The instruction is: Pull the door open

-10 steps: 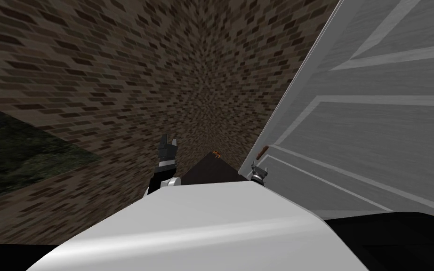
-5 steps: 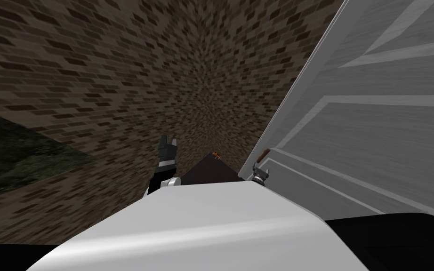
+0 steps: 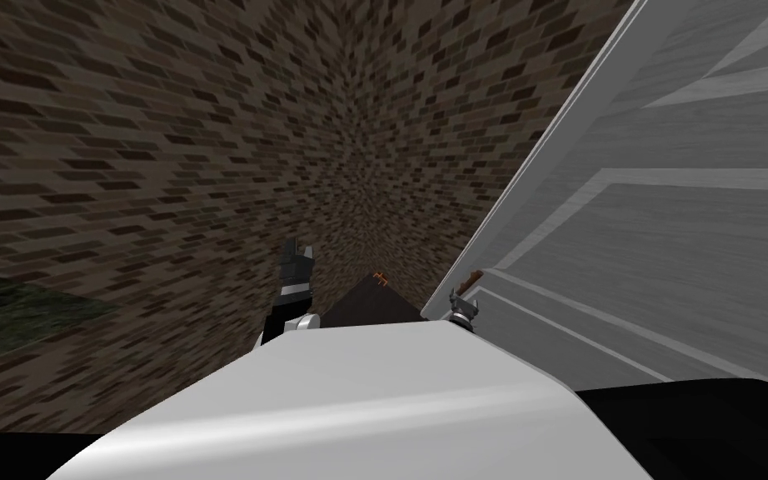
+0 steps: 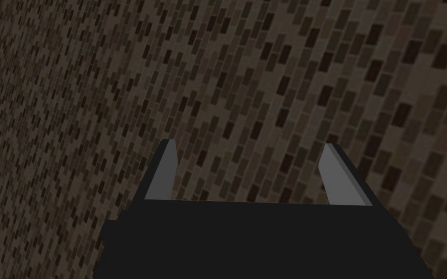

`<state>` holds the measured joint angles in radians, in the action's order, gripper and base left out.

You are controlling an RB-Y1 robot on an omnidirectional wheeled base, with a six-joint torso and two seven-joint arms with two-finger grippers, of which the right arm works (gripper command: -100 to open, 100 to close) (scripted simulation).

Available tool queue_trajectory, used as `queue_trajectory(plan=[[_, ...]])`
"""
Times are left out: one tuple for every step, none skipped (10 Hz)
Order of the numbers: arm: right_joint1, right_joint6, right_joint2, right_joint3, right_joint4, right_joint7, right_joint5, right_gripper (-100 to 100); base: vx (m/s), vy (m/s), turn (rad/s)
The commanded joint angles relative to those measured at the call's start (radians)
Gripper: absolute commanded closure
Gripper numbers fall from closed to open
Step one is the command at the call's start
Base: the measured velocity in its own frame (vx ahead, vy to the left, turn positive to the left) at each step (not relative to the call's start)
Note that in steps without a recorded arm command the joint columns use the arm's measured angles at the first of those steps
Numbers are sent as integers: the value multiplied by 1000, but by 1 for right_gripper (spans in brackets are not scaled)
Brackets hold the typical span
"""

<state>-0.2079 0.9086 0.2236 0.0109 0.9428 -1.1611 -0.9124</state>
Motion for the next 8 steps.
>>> queue_trajectory(plan=[[4, -7, 11, 10, -18, -34, 24, -100, 89, -16, -57], [7, -11, 19, 15, -30, -55, 40, -100, 91, -21, -84], [10, -14, 26, 21, -42, -75, 55, -100, 93, -23, -68], [13, -18, 33, 27, -53, -96, 70, -100, 95, -27, -66], [16, -21, 40, 32, -64, -115, 85, -100, 96, -17, -56], [19, -25, 47, 38, -75, -134, 99, -100, 106, -28, -64], [22, -28, 53, 43, -85, -151, 112, -100, 114, -34, -59], [24, -31, 58, 47, -94, -167, 123, -100, 111, -33, -45]])
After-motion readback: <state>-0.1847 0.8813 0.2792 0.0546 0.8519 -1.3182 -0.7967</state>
